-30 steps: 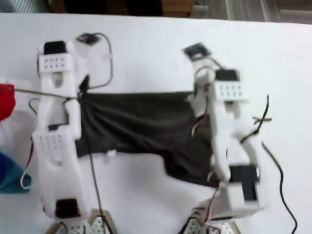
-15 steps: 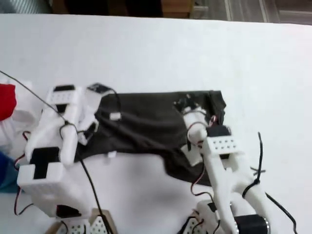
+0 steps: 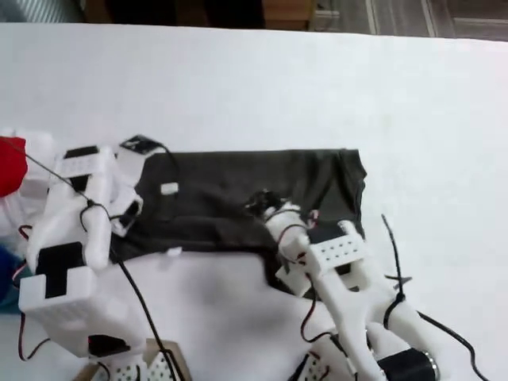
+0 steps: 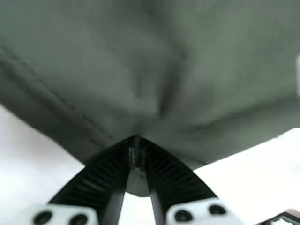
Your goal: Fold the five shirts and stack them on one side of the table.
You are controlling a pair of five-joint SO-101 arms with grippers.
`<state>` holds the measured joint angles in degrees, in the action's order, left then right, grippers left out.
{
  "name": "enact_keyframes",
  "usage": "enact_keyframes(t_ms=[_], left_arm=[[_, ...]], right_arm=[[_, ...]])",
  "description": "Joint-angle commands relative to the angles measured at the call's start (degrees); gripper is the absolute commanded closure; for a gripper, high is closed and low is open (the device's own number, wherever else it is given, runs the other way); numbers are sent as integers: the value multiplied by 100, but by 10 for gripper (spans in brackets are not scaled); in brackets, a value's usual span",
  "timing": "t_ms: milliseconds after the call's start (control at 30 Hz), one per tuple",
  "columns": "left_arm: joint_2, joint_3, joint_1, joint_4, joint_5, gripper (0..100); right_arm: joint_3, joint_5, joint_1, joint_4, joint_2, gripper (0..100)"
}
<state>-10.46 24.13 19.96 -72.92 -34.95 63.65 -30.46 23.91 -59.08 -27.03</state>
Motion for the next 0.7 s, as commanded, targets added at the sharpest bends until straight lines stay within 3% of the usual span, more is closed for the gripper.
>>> enact_keyframes(t_ms=[0,400,533,667], left_arm=[[220,-338,97,105,-44,976],[229,-1938,105,-1451,-9,976],[211,-2668,53,-1653,26,976],[-255,-2844,-352,-1178,448,976]], right_arm=[[-18,-35,251,57,-189,978],[-844,-26,31,-673,-875,978],[-1582,-18,-804,-699,-1604,978],[-1978,519,-1930,224,-1376,978]])
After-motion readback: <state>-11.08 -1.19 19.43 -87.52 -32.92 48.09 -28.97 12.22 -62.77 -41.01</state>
